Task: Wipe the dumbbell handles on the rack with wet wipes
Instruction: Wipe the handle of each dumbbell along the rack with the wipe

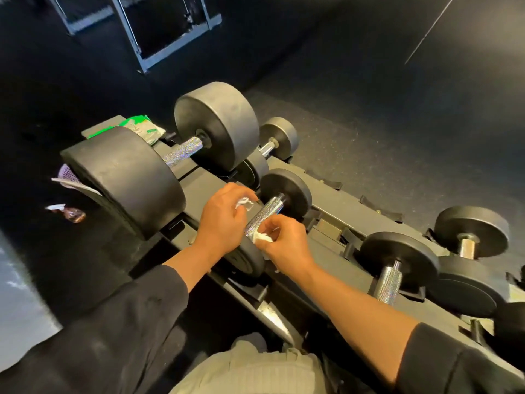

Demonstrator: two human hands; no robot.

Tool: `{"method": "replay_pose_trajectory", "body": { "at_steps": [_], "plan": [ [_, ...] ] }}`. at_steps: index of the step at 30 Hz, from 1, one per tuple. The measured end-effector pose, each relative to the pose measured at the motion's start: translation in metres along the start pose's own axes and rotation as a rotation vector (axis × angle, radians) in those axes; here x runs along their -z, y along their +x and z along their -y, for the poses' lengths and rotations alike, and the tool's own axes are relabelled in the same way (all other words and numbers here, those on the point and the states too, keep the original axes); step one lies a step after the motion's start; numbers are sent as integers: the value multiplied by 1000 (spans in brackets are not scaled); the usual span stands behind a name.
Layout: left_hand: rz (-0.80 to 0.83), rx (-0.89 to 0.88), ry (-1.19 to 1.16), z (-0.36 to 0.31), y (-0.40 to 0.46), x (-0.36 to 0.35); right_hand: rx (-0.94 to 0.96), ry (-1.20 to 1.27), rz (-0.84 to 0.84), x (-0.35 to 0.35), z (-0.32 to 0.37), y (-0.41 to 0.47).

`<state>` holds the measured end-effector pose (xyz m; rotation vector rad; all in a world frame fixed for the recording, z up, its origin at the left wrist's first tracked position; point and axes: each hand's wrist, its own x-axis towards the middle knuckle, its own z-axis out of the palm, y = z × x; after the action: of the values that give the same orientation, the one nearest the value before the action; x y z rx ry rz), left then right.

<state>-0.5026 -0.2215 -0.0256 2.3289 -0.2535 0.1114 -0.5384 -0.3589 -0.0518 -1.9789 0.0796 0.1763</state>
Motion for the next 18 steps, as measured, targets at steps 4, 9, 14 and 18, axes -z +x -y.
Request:
{"method": "replay_pose_trajectory", "body": {
  "at_steps": [4, 9, 14, 18],
  "plan": [
    [-20, -4, -1, -1, -1, 0, -26, 40, 110, 4, 0, -3],
    [-30, 19, 23, -3, -2, -1, -85, 86, -229, 23, -6, 11],
    [-22, 30, 105, -7, -6, -5, 18, -25, -316, 30, -12, 20],
    [-12, 7, 179, -14, -10, -11, 55, -100, -268, 25, -16, 24]
  ]
}}
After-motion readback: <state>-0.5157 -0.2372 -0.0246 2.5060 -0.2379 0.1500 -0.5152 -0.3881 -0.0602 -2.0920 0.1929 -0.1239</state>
